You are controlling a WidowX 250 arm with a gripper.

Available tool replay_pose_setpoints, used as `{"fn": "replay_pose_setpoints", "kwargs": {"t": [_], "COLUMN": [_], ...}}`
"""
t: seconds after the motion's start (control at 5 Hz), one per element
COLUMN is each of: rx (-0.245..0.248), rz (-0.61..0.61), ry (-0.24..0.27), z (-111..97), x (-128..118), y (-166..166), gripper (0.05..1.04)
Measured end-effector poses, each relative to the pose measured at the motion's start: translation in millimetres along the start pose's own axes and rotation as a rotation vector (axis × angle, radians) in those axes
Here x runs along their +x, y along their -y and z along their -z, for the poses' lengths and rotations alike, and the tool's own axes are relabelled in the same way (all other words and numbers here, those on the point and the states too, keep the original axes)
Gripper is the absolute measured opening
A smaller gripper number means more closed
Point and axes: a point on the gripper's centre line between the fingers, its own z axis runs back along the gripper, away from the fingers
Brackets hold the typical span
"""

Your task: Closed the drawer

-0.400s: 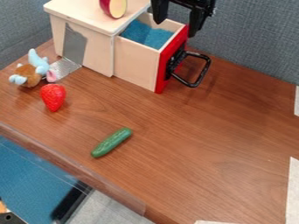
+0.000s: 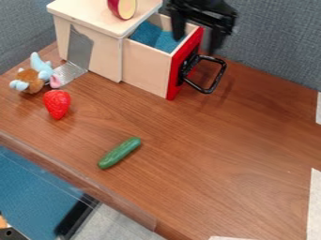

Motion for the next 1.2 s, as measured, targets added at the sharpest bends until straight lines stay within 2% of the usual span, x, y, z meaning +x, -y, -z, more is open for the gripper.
{"fn": "replay_pose_setpoints", "kwargs": {"t": [0.2, 0.4, 0.8, 1.0, 1.2], "rx": [-0.034, -0.032, 0.096, 0.177, 0.231], "rz": [0.075, 0.096, 0.144, 0.167, 0.186], "ry": [0.028, 0.018, -0.089, -0.145, -0.195], "z": [8, 23, 62, 82, 97], "x": [17, 26, 25, 23, 21], "y": [28, 33, 26, 19, 17], "gripper": [0.999, 0.999, 0.999, 0.999, 0.999]}}
